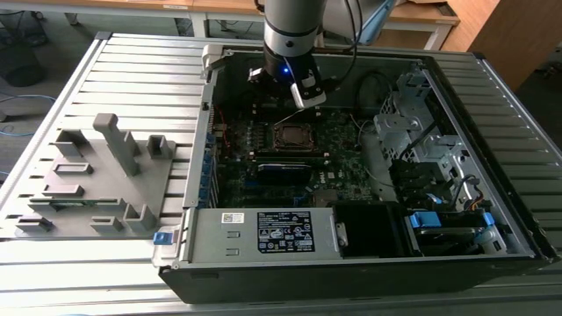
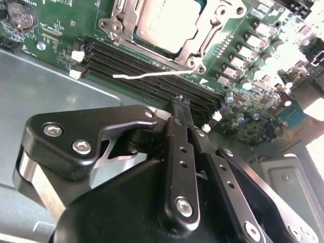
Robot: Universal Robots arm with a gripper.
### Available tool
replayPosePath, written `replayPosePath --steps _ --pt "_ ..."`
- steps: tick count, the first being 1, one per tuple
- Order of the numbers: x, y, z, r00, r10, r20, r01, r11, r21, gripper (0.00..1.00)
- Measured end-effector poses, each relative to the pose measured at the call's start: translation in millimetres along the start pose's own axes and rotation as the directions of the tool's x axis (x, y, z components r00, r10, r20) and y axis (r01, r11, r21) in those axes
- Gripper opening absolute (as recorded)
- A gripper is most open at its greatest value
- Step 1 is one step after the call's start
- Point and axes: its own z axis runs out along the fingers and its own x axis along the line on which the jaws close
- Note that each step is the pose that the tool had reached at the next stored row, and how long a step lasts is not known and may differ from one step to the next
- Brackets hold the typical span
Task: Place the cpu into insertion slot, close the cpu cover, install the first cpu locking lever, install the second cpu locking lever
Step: 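Install the first cpu locking lever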
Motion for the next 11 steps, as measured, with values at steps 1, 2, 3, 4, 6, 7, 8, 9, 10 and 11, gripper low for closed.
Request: replayPosePath --steps 1,2,3,4,6,7,8,9,10,11 --pt "0.0 -0.1 0.3 1.0000 0.001 0.0042 -0.001 1.0000 0.0086 0.11" --pt "0.0 -0.2 0.6 0.9999 0.005 0.0090 -0.005 0.9998 0.0183 0.11" --pt "0.0 -0.2 0.9 0.9999 0.009 0.0133 -0.010 0.9996 0.0273 0.11" --pt "-0.1 -0.3 1.1 0.9998 0.015 0.0166 -0.015 0.9993 0.0347 0.11" --pt "-0.4 -0.4 1.6 0.9995 0.025 0.0204 -0.026 0.9989 0.0401 0.11" --pt "-0.5 -0.4 1.8 0.9992 0.032 0.0225 -0.033 0.9986 0.0419 0.11" --pt "-0.7 -0.3 2.0 0.9990 0.037 0.0239 -0.038 0.9983 0.0436 0.11" --pt "-1.1 0.0 2.3 0.9989 0.039 0.0246 -0.040 0.9982 0.0443 0.11" --pt "-1.7 0.3 2.8 0.9988 0.042 0.0254 -0.043 0.9981 0.0447 0.11" --pt "-2.6 0.5 3.3 0.9987 0.045 0.0263 -0.046 0.9979 0.0450 0.11"
